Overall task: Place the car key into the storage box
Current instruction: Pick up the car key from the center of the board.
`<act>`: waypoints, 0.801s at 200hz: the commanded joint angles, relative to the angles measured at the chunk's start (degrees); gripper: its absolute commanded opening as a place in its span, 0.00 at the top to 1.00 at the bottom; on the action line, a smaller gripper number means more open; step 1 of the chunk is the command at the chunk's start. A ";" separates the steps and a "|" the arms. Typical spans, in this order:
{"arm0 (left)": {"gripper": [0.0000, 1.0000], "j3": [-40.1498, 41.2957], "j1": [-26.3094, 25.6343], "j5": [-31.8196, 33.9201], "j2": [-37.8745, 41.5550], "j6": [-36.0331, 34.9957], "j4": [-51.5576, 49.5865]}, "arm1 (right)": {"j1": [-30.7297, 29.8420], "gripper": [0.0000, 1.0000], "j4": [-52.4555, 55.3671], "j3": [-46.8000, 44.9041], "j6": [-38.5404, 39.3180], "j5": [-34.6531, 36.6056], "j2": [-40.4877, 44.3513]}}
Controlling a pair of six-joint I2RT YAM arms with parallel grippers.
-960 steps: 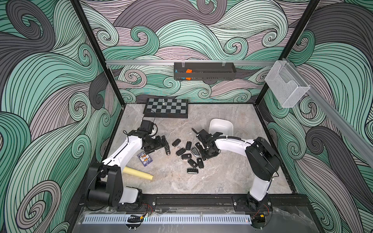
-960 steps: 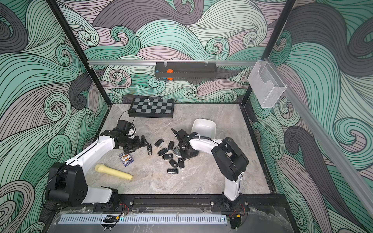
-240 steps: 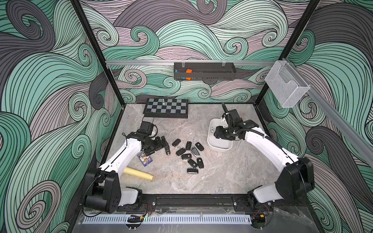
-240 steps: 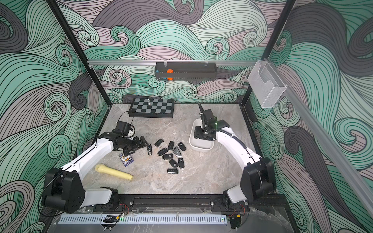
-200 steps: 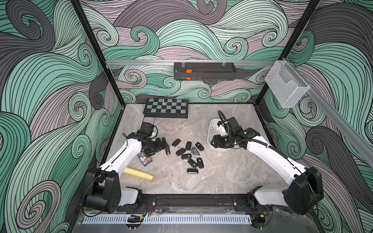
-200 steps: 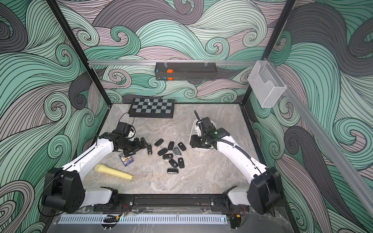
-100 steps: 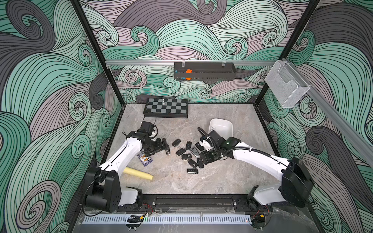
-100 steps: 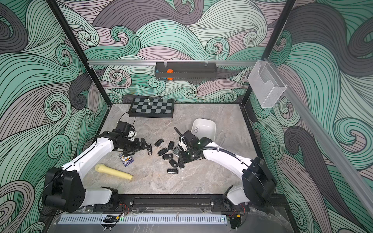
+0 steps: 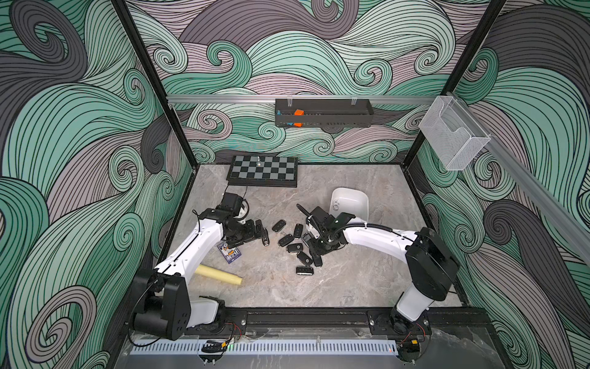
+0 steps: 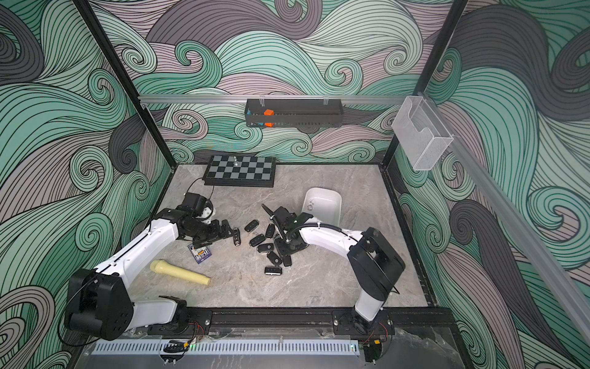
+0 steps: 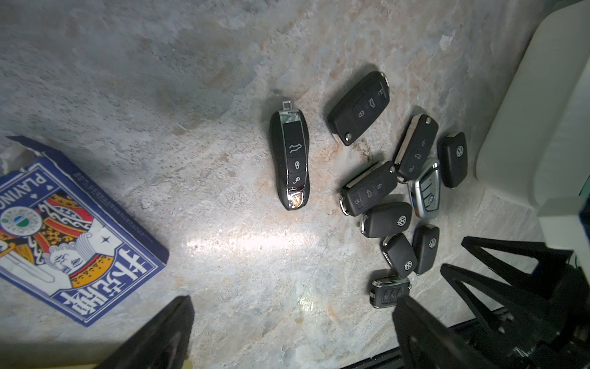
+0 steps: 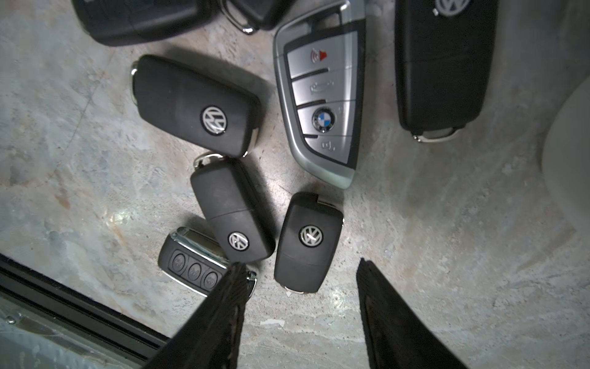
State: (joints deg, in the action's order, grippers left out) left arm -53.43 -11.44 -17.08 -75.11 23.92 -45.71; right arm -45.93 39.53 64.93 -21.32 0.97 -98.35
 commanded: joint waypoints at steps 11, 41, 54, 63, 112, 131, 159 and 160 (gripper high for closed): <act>0.01 0.17 -0.33 0.47 0.72 -1.52 -1.77 | -1.12 0.44 0.45 2.41 -1.70 4.26 -2.97; 0.01 0.41 -0.26 0.08 0.43 -1.91 -1.66 | -1.92 0.45 1.69 3.76 -4.16 7.28 -5.56; 0.01 0.50 -0.33 -0.06 0.36 -2.11 -1.66 | -2.27 0.46 2.00 3.72 -4.96 8.03 -6.28; 0.01 0.56 -0.32 -0.30 0.26 -2.18 -1.57 | -2.41 0.48 2.36 3.63 -5.49 8.58 -6.63; 0.01 1.02 -0.30 -1.20 0.05 -2.41 -1.06 | -2.50 0.51 2.92 1.81 -7.44 8.58 -7.22; 0.01 1.16 -0.33 -1.54 0.01 -2.45 -0.92 | -2.67 0.50 2.91 0.97 -7.47 8.02 -6.98; 0.01 1.39 -0.29 -1.64 0.12 -2.29 -0.79 | -3.07 0.49 2.94 -0.85 -6.75 7.05 -6.29; 0.01 1.39 -0.31 -1.64 0.13 -2.25 -0.78 | -3.09 0.49 2.93 -0.89 -6.69 7.04 -6.27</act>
State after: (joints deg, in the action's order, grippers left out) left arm -52.29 -11.44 -17.58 -75.16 22.46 -45.87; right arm -48.34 41.19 65.65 -27.11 8.40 -105.36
